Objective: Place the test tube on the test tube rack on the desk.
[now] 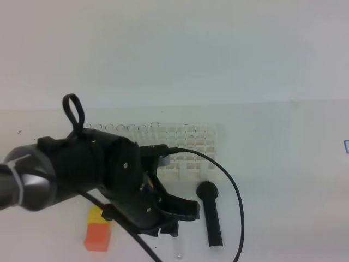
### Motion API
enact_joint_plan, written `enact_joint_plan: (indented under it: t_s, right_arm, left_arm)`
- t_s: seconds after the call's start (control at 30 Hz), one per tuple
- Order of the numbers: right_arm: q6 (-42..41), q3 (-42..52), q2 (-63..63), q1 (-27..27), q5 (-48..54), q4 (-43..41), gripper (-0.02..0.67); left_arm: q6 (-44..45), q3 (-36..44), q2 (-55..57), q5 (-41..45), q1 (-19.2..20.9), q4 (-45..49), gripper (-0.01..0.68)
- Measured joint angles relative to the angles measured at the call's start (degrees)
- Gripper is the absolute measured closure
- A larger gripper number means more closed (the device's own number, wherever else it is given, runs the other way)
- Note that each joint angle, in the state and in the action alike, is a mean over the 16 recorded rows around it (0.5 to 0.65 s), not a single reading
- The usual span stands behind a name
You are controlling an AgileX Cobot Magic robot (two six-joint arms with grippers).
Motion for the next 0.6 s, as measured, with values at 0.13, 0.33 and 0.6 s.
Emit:
enact_joint_plan:
  t_s: [0.13, 0.33, 0.6]
  right_arm:
    - [-0.2, 0.0, 0.0, 0.0, 0.7, -0.5, 0.454]
    - [-0.3, 0.0, 0.0, 0.0, 0.8, -0.6, 0.448]
    - [-0.5, 0.0, 0.0, 0.0, 0.9, -0.6, 0.447]
  left_arm:
    - [-1.5, -2.2, 3.5, 1.0, -0.6, 0.8, 0.395]
    - [-3.1, -4.4, 7.2, 1.4, -1.5, 1.7, 0.384]
    - [-4.8, -5.0, 9.2, 1.0, -1.9, 3.8, 0.341]
